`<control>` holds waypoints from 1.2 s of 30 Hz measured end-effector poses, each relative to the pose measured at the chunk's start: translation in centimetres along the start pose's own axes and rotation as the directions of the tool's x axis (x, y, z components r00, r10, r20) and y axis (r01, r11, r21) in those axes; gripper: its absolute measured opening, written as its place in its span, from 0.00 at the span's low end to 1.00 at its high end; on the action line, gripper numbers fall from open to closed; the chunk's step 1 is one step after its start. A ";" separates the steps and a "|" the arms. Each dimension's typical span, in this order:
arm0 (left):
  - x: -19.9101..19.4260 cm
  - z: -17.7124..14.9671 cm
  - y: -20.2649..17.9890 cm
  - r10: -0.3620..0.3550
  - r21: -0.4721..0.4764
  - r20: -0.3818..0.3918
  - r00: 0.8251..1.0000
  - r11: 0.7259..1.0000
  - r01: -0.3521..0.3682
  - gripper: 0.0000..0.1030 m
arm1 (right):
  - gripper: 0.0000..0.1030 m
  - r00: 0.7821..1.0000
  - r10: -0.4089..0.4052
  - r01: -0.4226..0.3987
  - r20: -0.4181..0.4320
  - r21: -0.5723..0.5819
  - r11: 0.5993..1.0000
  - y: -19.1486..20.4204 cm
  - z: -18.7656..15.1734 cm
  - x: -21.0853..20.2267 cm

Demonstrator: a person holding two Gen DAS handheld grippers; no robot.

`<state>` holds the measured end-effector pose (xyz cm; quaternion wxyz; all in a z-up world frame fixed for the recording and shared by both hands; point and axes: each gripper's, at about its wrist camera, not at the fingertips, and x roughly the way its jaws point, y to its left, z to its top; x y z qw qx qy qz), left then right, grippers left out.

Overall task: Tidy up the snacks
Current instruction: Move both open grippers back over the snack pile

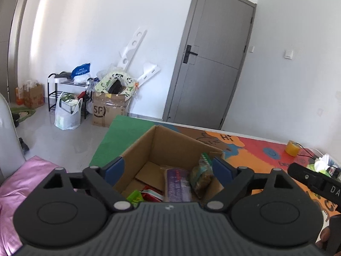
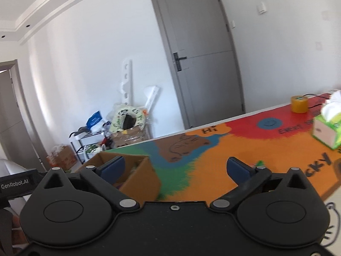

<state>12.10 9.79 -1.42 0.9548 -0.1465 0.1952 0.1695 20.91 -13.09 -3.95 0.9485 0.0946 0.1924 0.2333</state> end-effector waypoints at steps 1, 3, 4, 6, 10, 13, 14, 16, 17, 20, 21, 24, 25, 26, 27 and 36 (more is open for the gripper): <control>-0.2 -0.1 -0.3 -0.019 -0.001 -0.003 1.000 1.000 0.019 0.86 | 1.00 1.000 -0.010 0.010 0.005 0.005 1.000 -0.5 0.0 -0.3; -0.4 -0.4 -0.9 -0.040 0.005 -0.005 0.999 0.999 0.040 0.86 | 1.00 0.999 -0.034 0.034 0.011 0.018 0.999 -1.5 -0.1 -1.0; -0.5 -0.5 -1.2 -0.050 0.011 -0.004 0.999 0.999 0.050 0.86 | 1.00 0.999 -0.047 0.047 0.013 0.020 0.999 -2.0 -0.1 -1.3; -0.8 -0.8 -2.1 -0.070 0.028 -0.007 0.998 0.997 0.070 0.86 | 1.00 0.998 -0.062 0.062 0.012 0.016 0.998 -2.7 -0.2 -1.8; -1.1 -1.4 -3.5 -0.108 0.052 -0.024 0.994 0.993 0.109 0.88 | 1.00 0.997 -0.080 0.080 -0.001 0.022 0.997 -4.2 -0.4 -2.8; -1.4 -2.0 -4.6 -0.130 0.068 -0.041 0.991 0.989 0.133 0.89 | 1.00 0.996 -0.088 0.088 -0.028 0.032 0.996 -5.3 -0.6 -3.5; -1.4 -2.2 -4.8 -0.139 0.072 -0.047 0.989 0.987 0.142 0.89 | 1.00 0.995 -0.092 0.093 -0.037 0.036 0.995 -5.7 -0.6 -3.7; -1.4 -2.5 -5.4 -0.156 0.080 -0.066 0.986 0.984 0.161 0.89 | 1.00 0.994 -0.098 0.101 -0.053 0.044 0.994 -6.6 -0.7 -4.3; -1.4 -2.6 -5.7 -0.164 0.081 -0.075 0.984 0.982 0.170 0.89 | 1.00 0.993 -0.102 0.106 -0.061 0.050 0.993 -7.1 -0.7 -4.5; -1.2 -3.1 -6.6 -0.199 0.088 -0.109 0.974 0.974 0.209 0.89 | 1.00 0.990 -0.115 0.120 -0.078 0.066 0.991 -8.3 -0.9 -5.2; -1.2 -3.4 -7.0 -0.205 0.094 -0.119 0.972 0.972 0.216 0.89 | 1.00 0.989 -0.121 0.126 -0.081 0.069 0.990 -8.7 -1.0 -5.4; -1.0 -4.1 -8.0 -0.225 0.104 -0.144 0.964 0.965 0.241 0.89 | 1.00 0.986 -0.137 0.145 -0.097 0.074 0.987 -9.8 -1.3 -5.7; -0.9 -4.2 -8.4 -0.232 0.105 -0.153 0.961 0.963 0.249 0.89 | 1.00 0.985 -0.139 0.147 -0.103 0.076 0.986 -10.1 -1.4 -5.8; -0.7 -4.5 -8.8 -0.238 0.106 -0.163 0.957 0.961 0.257 0.89 | 1.00 0.984 -0.141 0.150 -0.110 0.078 0.986 -10.3 -1.6 -5.8; -0.6 -4.7 -9.0 -0.242 0.109 -0.171 0.955 0.959 0.263 0.89 | 1.00 0.983 -0.143 0.152 -0.115 0.079 0.985 -10.6 -1.7 -5.9; 1.0 -6.9 -11.8 -0.268 0.117 -0.252 0.930 0.945 0.304 0.89 | 1.00 0.978 -0.155 0.167 -0.141 0.079 0.983 -12.5 -2.6 -6.3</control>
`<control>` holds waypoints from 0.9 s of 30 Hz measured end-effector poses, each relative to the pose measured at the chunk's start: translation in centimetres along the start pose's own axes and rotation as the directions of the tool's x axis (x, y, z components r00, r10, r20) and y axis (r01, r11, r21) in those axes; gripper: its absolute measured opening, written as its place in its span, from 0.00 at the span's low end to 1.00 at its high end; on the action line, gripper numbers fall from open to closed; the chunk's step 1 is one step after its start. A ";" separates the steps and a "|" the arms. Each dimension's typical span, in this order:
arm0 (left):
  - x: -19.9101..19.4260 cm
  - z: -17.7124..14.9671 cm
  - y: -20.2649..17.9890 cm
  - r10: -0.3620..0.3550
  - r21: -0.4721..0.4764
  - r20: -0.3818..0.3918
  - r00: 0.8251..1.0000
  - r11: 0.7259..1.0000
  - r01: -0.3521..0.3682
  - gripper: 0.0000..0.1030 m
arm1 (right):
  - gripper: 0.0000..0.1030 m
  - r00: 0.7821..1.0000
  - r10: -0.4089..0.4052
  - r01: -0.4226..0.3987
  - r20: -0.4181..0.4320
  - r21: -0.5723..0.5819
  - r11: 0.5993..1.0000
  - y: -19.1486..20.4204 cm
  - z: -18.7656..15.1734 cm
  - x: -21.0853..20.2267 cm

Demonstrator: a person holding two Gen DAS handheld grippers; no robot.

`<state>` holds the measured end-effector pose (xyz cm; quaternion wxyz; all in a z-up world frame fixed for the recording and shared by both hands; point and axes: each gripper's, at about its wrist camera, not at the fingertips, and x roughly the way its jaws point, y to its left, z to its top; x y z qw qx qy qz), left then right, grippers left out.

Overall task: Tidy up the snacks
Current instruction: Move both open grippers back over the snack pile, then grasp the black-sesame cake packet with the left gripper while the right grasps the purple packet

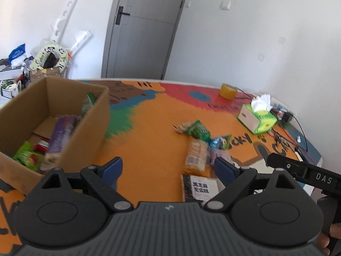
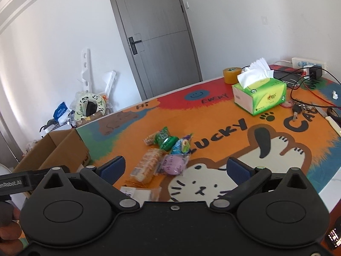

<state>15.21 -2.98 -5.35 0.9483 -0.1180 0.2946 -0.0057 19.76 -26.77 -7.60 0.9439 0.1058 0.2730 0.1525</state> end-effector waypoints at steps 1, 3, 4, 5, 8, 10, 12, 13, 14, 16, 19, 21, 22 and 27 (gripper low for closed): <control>0.4 -0.1 -0.3 -0.003 0.004 -0.009 1.000 1.000 0.003 0.89 | 1.00 1.000 -0.003 0.003 -0.004 0.003 1.000 -0.3 -0.1 0.1; 0.9 -0.5 -0.9 -0.007 0.012 -0.024 1.000 1.000 0.008 0.89 | 0.99 1.000 -0.008 0.009 -0.015 0.013 1.000 -1.1 -0.3 0.1; 1.2 -0.7 -1.2 -0.009 0.016 -0.033 0.999 1.000 0.009 0.89 | 0.99 1.000 -0.011 0.011 -0.019 0.017 1.000 -1.4 -0.5 0.1; 1.6 -0.8 -1.6 -0.009 0.019 -0.040 0.999 1.000 0.010 0.89 | 0.99 1.000 -0.015 0.015 -0.025 0.021 1.000 -1.7 -0.6 0.2; 2.6 -1.3 -2.6 -0.012 0.034 -0.065 0.998 0.999 0.014 0.89 | 0.99 0.999 -0.024 0.025 -0.038 0.030 0.999 -2.7 -1.2 0.4; 3.3 -1.7 -3.1 -0.013 0.041 -0.082 0.997 0.999 0.016 0.89 | 0.99 0.999 -0.026 0.028 -0.047 0.042 0.999 -3.4 -1.4 0.5; 3.8 -2.0 -3.6 -0.016 0.049 -0.095 0.995 0.999 0.020 0.89 | 0.99 0.998 -0.030 0.033 -0.052 0.049 0.998 -4.0 -1.6 0.6; 4.1 -2.1 -3.9 -0.016 0.053 -0.100 0.995 0.998 0.022 0.89 | 0.99 0.998 -0.031 0.034 -0.053 0.049 0.998 -4.2 -1.7 0.7; 4.3 -2.2 -4.1 -0.017 0.056 -0.104 0.994 0.998 0.022 0.89 | 0.99 0.998 -0.031 0.033 -0.055 0.050 0.998 -4.4 -1.8 0.7; 4.9 -2.5 -4.6 -0.015 0.063 -0.114 0.993 0.998 0.022 0.89 | 0.99 0.998 -0.025 0.028 -0.058 0.051 0.998 -4.7 -2.0 0.9; 5.9 -2.8 -5.3 -0.010 0.073 -0.130 0.991 0.997 0.019 0.89 | 0.98 0.998 -0.021 0.024 -0.063 0.055 0.998 -5.0 -2.2 1.2; 6.6 -3.1 -5.8 -0.004 0.082 -0.138 0.990 0.996 0.016 0.89 | 0.98 0.998 -0.019 0.023 -0.067 0.057 0.998 -5.2 -2.4 1.4; 6.8 -3.2 -6.0 -0.001 0.087 -0.139 0.990 0.996 0.013 0.89 | 0.98 0.997 -0.016 0.020 -0.069 0.059 0.998 -5.3 -2.5 1.4; 7.7 -3.9 -6.9 0.016 0.121 -0.149 0.989 0.993 0.003 0.89 | 0.98 0.997 -0.008 0.014 -0.081 0.069 0.998 -5.8 -3.0 1.7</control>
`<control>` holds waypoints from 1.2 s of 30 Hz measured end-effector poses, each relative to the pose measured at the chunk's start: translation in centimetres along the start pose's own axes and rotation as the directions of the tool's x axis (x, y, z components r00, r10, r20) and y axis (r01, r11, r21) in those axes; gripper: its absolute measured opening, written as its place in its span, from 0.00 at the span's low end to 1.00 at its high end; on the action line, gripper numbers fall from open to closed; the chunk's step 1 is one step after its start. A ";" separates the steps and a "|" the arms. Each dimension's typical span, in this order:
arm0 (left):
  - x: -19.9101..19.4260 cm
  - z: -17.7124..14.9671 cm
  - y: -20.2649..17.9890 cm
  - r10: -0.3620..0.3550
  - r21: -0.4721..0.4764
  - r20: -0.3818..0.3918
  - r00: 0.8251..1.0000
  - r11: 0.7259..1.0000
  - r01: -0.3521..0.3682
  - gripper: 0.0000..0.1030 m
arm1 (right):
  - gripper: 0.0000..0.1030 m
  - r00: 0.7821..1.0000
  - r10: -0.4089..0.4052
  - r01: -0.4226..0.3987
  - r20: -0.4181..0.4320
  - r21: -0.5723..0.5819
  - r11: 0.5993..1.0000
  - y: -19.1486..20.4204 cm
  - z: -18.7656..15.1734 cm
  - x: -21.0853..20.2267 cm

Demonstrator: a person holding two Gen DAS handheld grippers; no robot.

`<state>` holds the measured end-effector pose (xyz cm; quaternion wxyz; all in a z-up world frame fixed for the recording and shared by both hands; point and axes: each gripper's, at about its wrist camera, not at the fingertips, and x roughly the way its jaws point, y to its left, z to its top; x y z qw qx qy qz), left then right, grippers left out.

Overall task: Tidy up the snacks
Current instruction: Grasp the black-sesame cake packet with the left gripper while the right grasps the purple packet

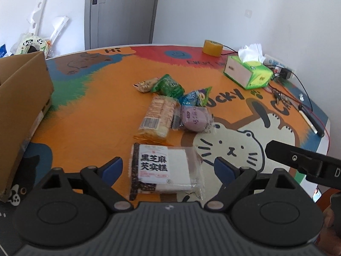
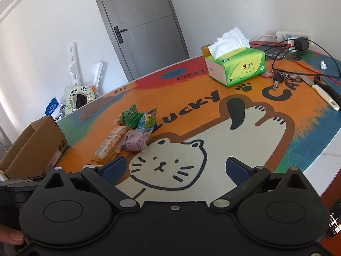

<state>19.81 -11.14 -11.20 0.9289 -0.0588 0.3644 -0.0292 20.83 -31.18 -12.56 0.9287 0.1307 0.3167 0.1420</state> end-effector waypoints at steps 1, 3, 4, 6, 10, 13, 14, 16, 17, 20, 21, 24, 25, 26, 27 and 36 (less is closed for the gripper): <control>0.2 -0.1 -0.1 0.003 0.004 -0.004 1.000 1.000 -0.003 0.89 | 0.98 1.000 0.000 0.000 -0.002 0.002 1.000 -0.1 -0.1 0.1; 0.6 -0.2 -0.3 0.010 0.008 -0.013 1.000 1.000 -0.010 0.89 | 0.98 1.000 0.001 -0.001 -0.007 0.009 1.000 -0.3 -0.2 0.3; 0.8 -0.3 -0.3 0.013 0.010 -0.016 1.000 1.000 -0.013 0.89 | 0.98 1.000 0.003 -0.003 -0.009 0.012 1.000 -0.3 -0.3 0.4; 1.1 -0.4 -0.5 0.020 0.013 -0.021 1.000 1.000 -0.020 0.89 | 0.98 1.000 0.006 -0.006 -0.011 0.013 1.000 -0.3 -0.3 0.6; 1.4 -0.7 -0.2 0.032 0.020 -0.001 0.999 0.999 -0.032 0.75 | 0.98 1.000 0.015 -0.014 -0.017 0.006 1.000 0.1 -0.4 1.1; 1.1 -0.5 0.5 0.012 -0.007 0.006 1.000 1.000 -0.012 0.56 | 0.97 1.000 0.014 -0.014 -0.018 -0.004 1.000 0.6 -0.2 1.5; 1.0 -0.3 0.7 -0.009 -0.016 -0.001 1.000 1.000 0.009 0.53 | 0.97 1.000 0.016 -0.016 -0.019 -0.006 1.000 0.7 -0.1 1.7; 0.8 -0.2 1.0 -0.013 -0.025 -0.001 1.000 1.000 0.013 0.51 | 0.95 1.000 0.023 -0.023 -0.020 -0.009 1.000 1.1 0.1 2.0; 0.5 -0.1 1.2 -0.007 -0.029 0.005 1.000 1.000 0.007 0.51 | 0.95 0.999 0.025 -0.025 -0.021 -0.012 1.000 1.3 0.2 2.2; -0.2 0.1 2.0 -0.009 -0.048 0.023 1.000 0.999 0.010 0.50 | 0.95 0.999 0.032 -0.032 -0.017 -0.025 0.999 1.9 0.5 2.4; -0.4 0.2 2.2 -0.010 -0.054 0.031 0.999 0.998 0.012 0.50 | 0.95 0.999 0.034 -0.034 -0.017 -0.028 0.999 2.0 0.6 2.6; -1.2 0.6 2.8 -0.007 -0.064 0.055 0.998 0.998 0.010 0.50 | 0.94 0.999 0.038 -0.039 -0.016 -0.033 0.999 2.5 0.9 3.0; -1.3 0.7 3.1 -0.005 -0.070 0.062 0.998 0.998 0.009 0.50 | 0.94 0.999 0.040 -0.041 -0.015 -0.033 0.999 2.6 1.0 3.2; -1.4 0.9 3.3 -0.001 -0.075 0.066 0.998 0.997 0.006 0.50 | 0.94 0.999 0.042 -0.042 -0.016 -0.033 0.999 2.7 1.0 3.3; -1.4 1.0 3.6 0.004 -0.082 0.071 0.997 0.997 0.002 0.50 | 0.93 0.999 0.043 -0.044 -0.017 -0.032 0.999 2.9 1.1 3.5; -0.7 1.7 5.7 0.024 -0.131 0.079 0.997 0.991 -0.013 0.50 | 0.87 0.999 0.038 -0.039 -0.030 -0.042 0.998 4.1 1.8 5.7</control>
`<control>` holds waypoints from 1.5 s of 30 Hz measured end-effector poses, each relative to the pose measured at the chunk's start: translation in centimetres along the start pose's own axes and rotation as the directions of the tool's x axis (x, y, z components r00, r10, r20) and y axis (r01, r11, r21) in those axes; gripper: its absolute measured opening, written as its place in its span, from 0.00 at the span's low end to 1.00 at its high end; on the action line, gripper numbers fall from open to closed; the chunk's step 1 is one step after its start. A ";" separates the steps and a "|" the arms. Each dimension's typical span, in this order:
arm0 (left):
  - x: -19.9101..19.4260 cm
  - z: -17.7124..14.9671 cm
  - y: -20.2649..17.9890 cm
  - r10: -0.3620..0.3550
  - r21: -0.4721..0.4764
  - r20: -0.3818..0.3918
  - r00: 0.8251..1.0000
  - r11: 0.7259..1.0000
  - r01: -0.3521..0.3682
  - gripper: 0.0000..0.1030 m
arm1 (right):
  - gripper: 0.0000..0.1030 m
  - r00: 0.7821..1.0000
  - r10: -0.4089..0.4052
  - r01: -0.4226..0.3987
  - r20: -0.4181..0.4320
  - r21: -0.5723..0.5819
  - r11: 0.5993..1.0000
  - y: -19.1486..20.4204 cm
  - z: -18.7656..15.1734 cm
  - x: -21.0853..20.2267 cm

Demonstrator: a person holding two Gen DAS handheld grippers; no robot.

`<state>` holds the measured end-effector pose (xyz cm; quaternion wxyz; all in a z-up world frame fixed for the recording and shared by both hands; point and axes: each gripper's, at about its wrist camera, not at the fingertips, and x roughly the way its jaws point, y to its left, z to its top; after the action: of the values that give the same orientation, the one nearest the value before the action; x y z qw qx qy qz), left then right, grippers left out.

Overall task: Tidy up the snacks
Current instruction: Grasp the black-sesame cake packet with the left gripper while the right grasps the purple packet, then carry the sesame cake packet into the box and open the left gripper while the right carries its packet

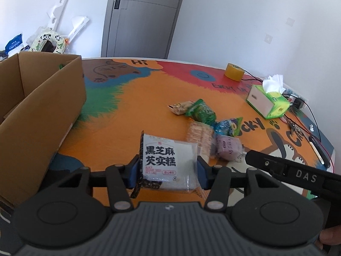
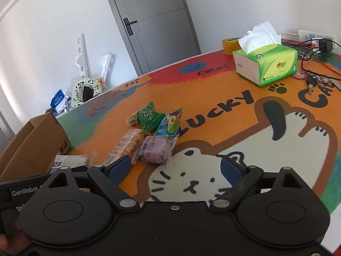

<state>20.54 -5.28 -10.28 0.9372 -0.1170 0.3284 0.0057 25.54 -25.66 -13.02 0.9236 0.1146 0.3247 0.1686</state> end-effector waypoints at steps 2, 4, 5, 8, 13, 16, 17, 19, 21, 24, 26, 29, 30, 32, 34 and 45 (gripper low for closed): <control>0.3 0.2 0.3 0.000 -0.007 -0.003 1.000 1.000 0.000 0.50 | 0.86 1.000 -0.006 0.006 -0.003 -0.010 1.000 0.5 0.3 0.7; 0.7 0.4 0.7 0.004 -0.014 -0.007 1.000 1.000 -0.004 0.50 | 0.86 1.000 -0.015 0.015 -0.006 -0.022 1.000 0.9 0.5 1.5; 0.8 0.4 0.8 0.006 -0.018 -0.009 1.000 1.000 -0.006 0.50 | 0.86 1.000 -0.019 0.019 -0.006 -0.027 0.999 1.1 0.6 1.9; 1.4 0.7 1.3 0.015 -0.035 -0.013 1.000 0.999 -0.015 0.50 | 0.85 1.000 -0.025 0.024 -0.009 -0.032 0.999 1.7 1.0 2.9; 2.2 1.3 1.9 0.023 -0.050 -0.021 0.999 0.998 -0.024 0.50 | 0.82 0.999 -0.043 0.041 -0.022 -0.051 0.998 2.7 1.2 4.7; 2.5 1.5 1.9 0.027 -0.049 -0.027 0.999 0.998 -0.028 0.50 | 0.80 0.998 -0.047 0.045 -0.030 -0.051 0.998 3.0 1.2 5.3; 2.5 1.5 1.9 0.027 -0.048 -0.028 0.999 0.998 -0.029 0.50 | 0.78 0.998 -0.047 0.045 -0.034 -0.052 0.998 3.1 1.2 5.5; 2.5 1.5 1.8 0.029 -0.043 -0.031 0.999 0.999 -0.030 0.50 | 0.71 0.999 -0.033 0.031 -0.033 -0.053 0.998 3.2 1.1 5.6; 2.3 1.5 1.7 0.029 -0.042 -0.030 0.999 0.999 -0.030 0.50 | 0.60 0.999 -0.016 0.014 -0.032 -0.054 0.998 3.3 1.0 5.4; 1.9 1.4 1.6 0.030 -0.038 -0.023 0.999 0.999 -0.031 0.50 | 0.39 0.999 -0.030 0.028 -0.038 -0.048 0.998 2.9 0.9 5.0; 1.5 1.4 1.4 0.029 -0.032 -0.016 0.999 0.999 -0.030 0.50 | 0.38 0.999 -0.025 0.023 -0.033 -0.042 0.999 2.6 0.6 4.5; 0.9 1.3 1.2 0.027 -0.028 -0.009 1.000 0.999 -0.028 0.50 | 0.37 0.999 -0.028 0.027 -0.025 -0.038 0.999 2.4 0.2 3.7; 0.7 1.2 1.1 0.026 -0.026 -0.004 1.000 0.999 -0.026 0.50 | 0.36 0.999 -0.028 0.027 -0.023 -0.035 0.999 2.3 0.0 3.4; 0.1 1.1 0.9 0.023 -0.023 0.004 1.000 0.999 -0.023 0.50 | 0.36 1.000 -0.026 0.025 -0.017 -0.024 0.999 2.1 -0.1 2.8; -0.5 1.1 0.7 0.021 -0.021 0.013 1.000 1.000 -0.021 0.50 | 0.36 1.000 -0.024 0.024 -0.009 -0.017 1.000 2.0 -0.2 2.2; -4.9 1.5 0.6 0.016 -0.012 0.097 0.995 1.000 -0.015 0.50 | 0.35 0.996 0.027 -0.024 0.080 -0.034 0.999 3.7 0.5 -1.8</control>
<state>17.50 -3.99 -6.26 0.9513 -0.1196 0.2834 0.0204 23.61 -23.02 -10.42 0.9355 0.1100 0.2829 0.1809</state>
